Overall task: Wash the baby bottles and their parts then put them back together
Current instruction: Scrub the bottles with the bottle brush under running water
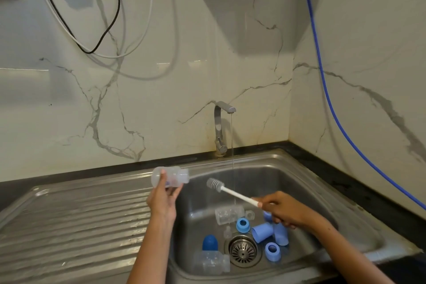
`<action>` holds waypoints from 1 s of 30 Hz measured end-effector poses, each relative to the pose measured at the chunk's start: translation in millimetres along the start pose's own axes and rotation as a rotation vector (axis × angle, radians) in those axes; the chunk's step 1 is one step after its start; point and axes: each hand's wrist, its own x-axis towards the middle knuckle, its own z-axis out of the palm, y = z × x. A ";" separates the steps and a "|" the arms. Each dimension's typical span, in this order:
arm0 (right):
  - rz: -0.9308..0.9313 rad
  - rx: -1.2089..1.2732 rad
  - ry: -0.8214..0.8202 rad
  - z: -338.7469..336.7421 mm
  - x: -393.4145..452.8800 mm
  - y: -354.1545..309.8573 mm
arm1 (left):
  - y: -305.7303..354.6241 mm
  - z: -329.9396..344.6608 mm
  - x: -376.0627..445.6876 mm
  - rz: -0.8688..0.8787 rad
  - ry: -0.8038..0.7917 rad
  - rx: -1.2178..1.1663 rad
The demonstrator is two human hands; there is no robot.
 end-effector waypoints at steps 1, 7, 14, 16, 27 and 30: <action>0.006 -0.043 0.008 5.6 3.0 -2.2 | -6.4 3.3 -3.2 -0.028 -0.025 0.043; 0.178 -0.143 0.184 -2.0 25.9 -9.1 | -35.4 10.2 -10.3 -0.101 -0.107 0.240; 0.191 -0.315 0.305 -8.8 36.3 9.9 | -92.1 59.3 7.9 -0.120 -0.172 0.352; 0.192 -0.344 0.318 -17.3 37.8 9.9 | -107.2 72.0 14.1 -0.094 -0.201 0.387; 0.227 -0.455 0.256 -30.1 38.3 19.5 | -144.2 82.6 34.8 0.058 -0.385 0.623; 0.246 -0.473 0.220 -30.2 40.1 15.9 | -140.1 81.5 40.2 -0.066 -0.416 0.490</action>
